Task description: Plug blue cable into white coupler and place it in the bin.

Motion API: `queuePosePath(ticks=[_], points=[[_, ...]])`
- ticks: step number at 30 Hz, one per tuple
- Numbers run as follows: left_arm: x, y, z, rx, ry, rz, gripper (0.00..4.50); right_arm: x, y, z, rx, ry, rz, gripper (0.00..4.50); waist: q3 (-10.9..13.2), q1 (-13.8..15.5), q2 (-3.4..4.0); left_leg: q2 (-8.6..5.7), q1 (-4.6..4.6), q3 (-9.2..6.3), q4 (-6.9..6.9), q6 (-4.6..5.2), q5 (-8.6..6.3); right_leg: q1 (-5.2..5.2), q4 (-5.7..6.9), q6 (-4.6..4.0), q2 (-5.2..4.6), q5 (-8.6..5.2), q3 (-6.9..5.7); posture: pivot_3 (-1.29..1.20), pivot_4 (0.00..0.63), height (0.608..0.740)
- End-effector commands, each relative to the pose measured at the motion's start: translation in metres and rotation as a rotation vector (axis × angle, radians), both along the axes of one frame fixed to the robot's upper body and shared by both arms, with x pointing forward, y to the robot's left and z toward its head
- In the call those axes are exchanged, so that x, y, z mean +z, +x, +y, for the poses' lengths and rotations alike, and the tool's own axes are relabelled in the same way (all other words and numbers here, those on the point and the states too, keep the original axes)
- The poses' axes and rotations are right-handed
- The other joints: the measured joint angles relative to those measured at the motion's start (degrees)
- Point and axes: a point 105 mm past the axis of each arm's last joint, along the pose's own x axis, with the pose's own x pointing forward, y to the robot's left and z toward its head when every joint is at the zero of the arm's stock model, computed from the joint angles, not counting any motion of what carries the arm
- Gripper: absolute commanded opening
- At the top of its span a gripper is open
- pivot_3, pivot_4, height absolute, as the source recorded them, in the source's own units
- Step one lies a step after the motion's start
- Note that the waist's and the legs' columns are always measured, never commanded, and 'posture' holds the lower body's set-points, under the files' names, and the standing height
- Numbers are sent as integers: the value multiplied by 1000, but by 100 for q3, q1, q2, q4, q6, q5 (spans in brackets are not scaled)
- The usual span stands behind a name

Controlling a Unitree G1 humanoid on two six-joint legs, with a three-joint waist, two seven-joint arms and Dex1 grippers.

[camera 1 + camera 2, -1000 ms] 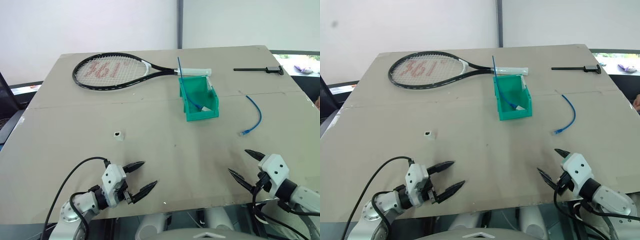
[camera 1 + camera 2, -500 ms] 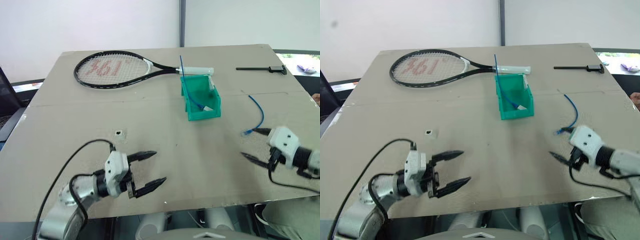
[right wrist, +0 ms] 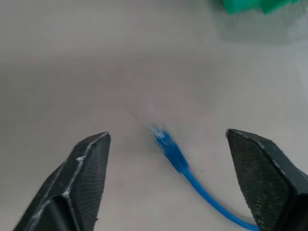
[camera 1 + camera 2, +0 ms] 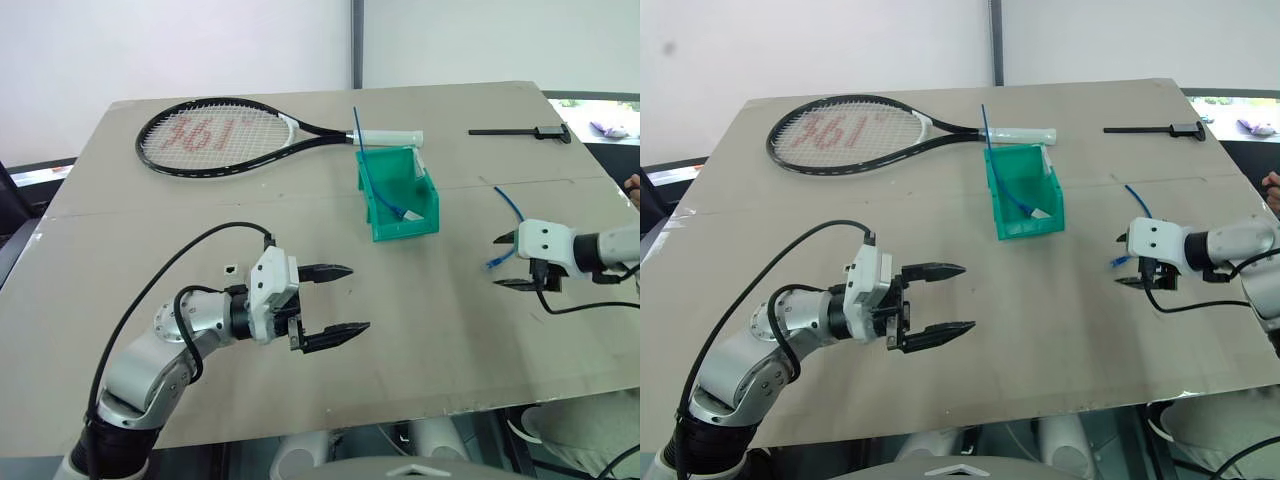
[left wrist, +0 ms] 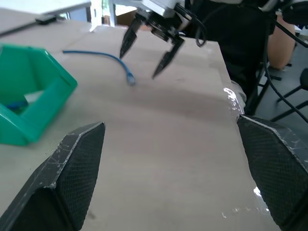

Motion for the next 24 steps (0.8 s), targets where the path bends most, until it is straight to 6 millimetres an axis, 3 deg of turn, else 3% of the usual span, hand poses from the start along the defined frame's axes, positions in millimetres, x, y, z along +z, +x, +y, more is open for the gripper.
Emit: queuePosePath(ticks=[1, 11, 14, 17, 21, 24], points=[[-2, -3, 2, -18, -11, -29, 4500, -1, 4, -5, 40, -59, 11, 3958, 3, 17, 2, 1, -1, -1, 0, 0, 0, -1, 0, 0, 0, 0, -1, 0, 150, 740], [-11, -7, 6, -45, -10, -56, 4500, -4, 21, -4, 62, -81, 72, 3958, 8, 5, 9, 1, 0, 6, 0, 1, -1, -2, 1, -2, -2, 2, 7, 0, 150, 740], [-11, -7, 4, -44, -21, -65, 4500, -9, 27, -5, 51, -92, 108, 3206, 8, 6, 9, 2, 0, 5, 0, 1, -1, -3, 1, -3, -3, 3, 8, 0, 150, 740], [-10, -5, 1, -34, -27, -76, 4500, -16, 30, -7, 35, -106, 142, 2064, 8, 2, 8, 1, 1, 13, 2, 1, 0, -3, 1, -4, -3, 4, 13, 0, 150, 740], [-8, -2, -2, -11, -41, -88, 4500, -21, 30, -10, 33, -123, 160, 50, 7, 3, 7, 1, 4, 13, 4, 1, 0, -1, 2, -7, -3, 6, 14, 0, 150, 740], [-7, 0, -4, 3, -45, -90, 4500, -19, 30, -4, 40, -96, 165, 14, 7, 4, 7, 1, 6, 13, 6, 1, 0, 0, 6, -10, -2, 9, 14, 0, 150, 740]])
